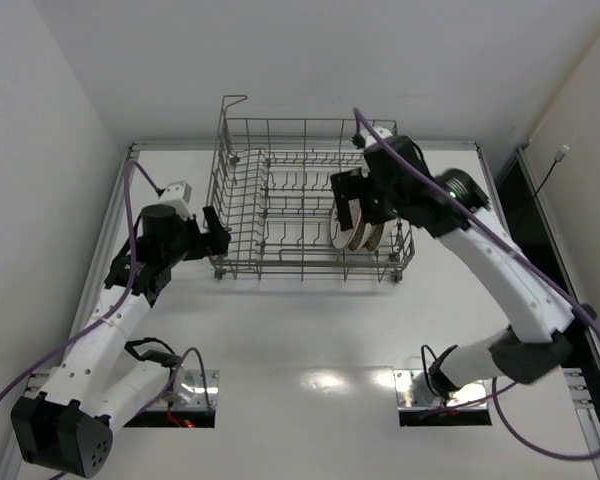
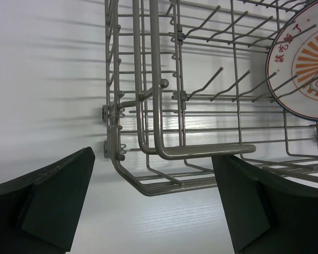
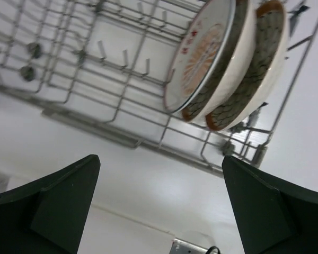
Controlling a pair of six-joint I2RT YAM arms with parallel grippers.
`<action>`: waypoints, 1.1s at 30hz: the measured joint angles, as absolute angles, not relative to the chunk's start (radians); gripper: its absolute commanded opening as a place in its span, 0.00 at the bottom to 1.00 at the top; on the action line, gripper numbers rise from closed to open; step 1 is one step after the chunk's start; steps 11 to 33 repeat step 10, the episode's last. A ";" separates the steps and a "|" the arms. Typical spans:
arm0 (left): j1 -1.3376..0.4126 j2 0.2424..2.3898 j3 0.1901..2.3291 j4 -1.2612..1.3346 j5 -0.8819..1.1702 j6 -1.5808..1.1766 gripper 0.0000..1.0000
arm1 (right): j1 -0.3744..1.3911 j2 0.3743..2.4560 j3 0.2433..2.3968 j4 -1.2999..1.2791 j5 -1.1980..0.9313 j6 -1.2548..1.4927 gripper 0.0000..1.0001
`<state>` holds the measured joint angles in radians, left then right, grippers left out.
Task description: Load the plates into the dish rack
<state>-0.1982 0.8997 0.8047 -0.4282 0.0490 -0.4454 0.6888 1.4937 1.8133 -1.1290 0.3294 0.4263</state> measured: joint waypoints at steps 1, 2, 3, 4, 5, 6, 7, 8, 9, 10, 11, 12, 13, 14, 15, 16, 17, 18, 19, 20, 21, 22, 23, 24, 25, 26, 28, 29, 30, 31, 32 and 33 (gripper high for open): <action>-0.198 0.902 0.805 -0.431 0.043 -0.445 0.93 | 0.688 1.430 1.753 -1.099 0.286 0.420 1.00; -0.198 0.904 0.805 -0.432 0.039 -0.445 0.93 | 0.688 1.366 1.700 -1.074 0.247 0.413 1.00; -0.198 0.907 0.805 -0.434 0.035 -0.445 0.93 | 0.688 1.311 1.664 -1.063 0.216 0.405 1.00; -0.198 0.909 0.805 -0.434 0.034 -0.445 0.93 | 0.687 1.259 1.638 -1.049 0.187 0.394 1.00; -0.198 0.914 0.805 -0.435 0.032 -0.445 0.93 | 0.686 1.217 1.627 -1.045 0.171 0.386 1.00; -0.198 0.918 0.805 -0.437 0.031 -0.445 0.93 | 0.685 1.183 1.623 -1.046 0.164 0.379 1.00; -0.198 0.923 0.805 -0.439 0.029 -0.444 0.93 | 0.684 1.153 1.621 -1.045 0.159 0.373 1.00; -0.198 0.929 0.805 -0.441 0.028 -0.442 0.93 | 0.683 1.120 1.617 -1.045 0.155 0.366 1.00; -0.199 0.936 0.805 -0.443 0.023 -0.441 0.93 | 0.683 1.089 1.608 -1.047 0.156 0.362 1.00; -0.199 0.937 0.805 -0.445 0.017 -0.439 0.93 | 0.683 1.070 1.599 -1.049 0.156 0.361 1.00; -0.199 0.937 0.805 -0.445 0.017 -0.439 0.93 | 0.683 1.070 1.599 -1.049 0.156 0.361 1.00; -0.199 0.937 0.805 -0.445 0.017 -0.439 0.93 | 0.683 1.070 1.599 -1.049 0.156 0.361 1.00; -0.199 0.937 0.805 -0.445 0.017 -0.439 0.93 | 0.683 1.070 1.599 -1.049 0.156 0.361 1.00; -0.199 0.937 0.805 -0.445 0.017 -0.439 0.93 | 0.683 1.070 1.599 -1.049 0.156 0.361 1.00; -0.199 0.937 0.805 -0.445 0.017 -0.439 0.93 | 0.683 1.070 1.599 -1.049 0.156 0.361 1.00; -0.199 0.937 0.805 -0.445 0.017 -0.439 0.93 | 0.683 1.070 1.599 -1.049 0.156 0.361 1.00; -0.199 0.937 0.805 -0.445 0.017 -0.439 0.93 | 0.683 1.070 1.599 -1.049 0.156 0.361 1.00; -0.199 0.937 0.805 -0.445 0.017 -0.439 0.93 | 0.683 1.070 1.599 -1.049 0.156 0.361 1.00; -0.199 0.937 0.805 -0.445 0.017 -0.439 0.93 | 0.683 1.070 1.599 -1.049 0.156 0.361 1.00; -0.199 0.937 0.805 -0.445 0.017 -0.439 0.93 | 0.683 1.070 1.599 -1.049 0.156 0.361 1.00; -0.199 0.937 0.805 -0.445 0.017 -0.439 0.93 | 0.683 1.070 1.599 -1.049 0.156 0.361 1.00; -0.199 0.937 0.805 -0.445 0.017 -0.439 0.93 | 0.683 1.070 1.599 -1.049 0.156 0.361 1.00; -0.199 0.937 0.805 -0.445 0.017 -0.439 0.93 | 0.683 1.070 1.599 -1.049 0.156 0.361 1.00; -0.199 0.937 0.805 -0.445 0.017 -0.439 0.93 | 0.683 1.070 1.599 -1.049 0.156 0.361 1.00; -0.199 0.937 0.805 -0.445 0.017 -0.439 0.93 | 0.683 1.070 1.599 -1.049 0.156 0.361 1.00; -0.199 0.937 0.805 -0.445 0.017 -0.439 0.93 | 0.683 1.070 1.599 -1.049 0.156 0.361 1.00; -0.199 0.937 0.805 -0.445 0.017 -0.439 0.93 | 0.683 1.070 1.599 -1.049 0.156 0.361 1.00; -0.199 0.937 0.805 -0.445 0.017 -0.439 0.93 | 0.683 1.070 1.599 -1.049 0.156 0.361 1.00; -0.199 0.937 0.805 -0.445 0.017 -0.439 0.93 | 0.683 1.070 1.599 -1.049 0.156 0.361 1.00; -0.199 0.937 0.805 -0.445 0.017 -0.439 0.93 | 0.683 1.070 1.599 -1.049 0.156 0.361 1.00; -0.199 0.937 0.805 -0.445 0.017 -0.439 0.93 | 0.683 1.070 1.599 -1.049 0.156 0.361 1.00; -0.199 0.937 0.805 -0.445 0.017 -0.439 0.93 | 0.683 1.070 1.599 -1.049 0.156 0.361 1.00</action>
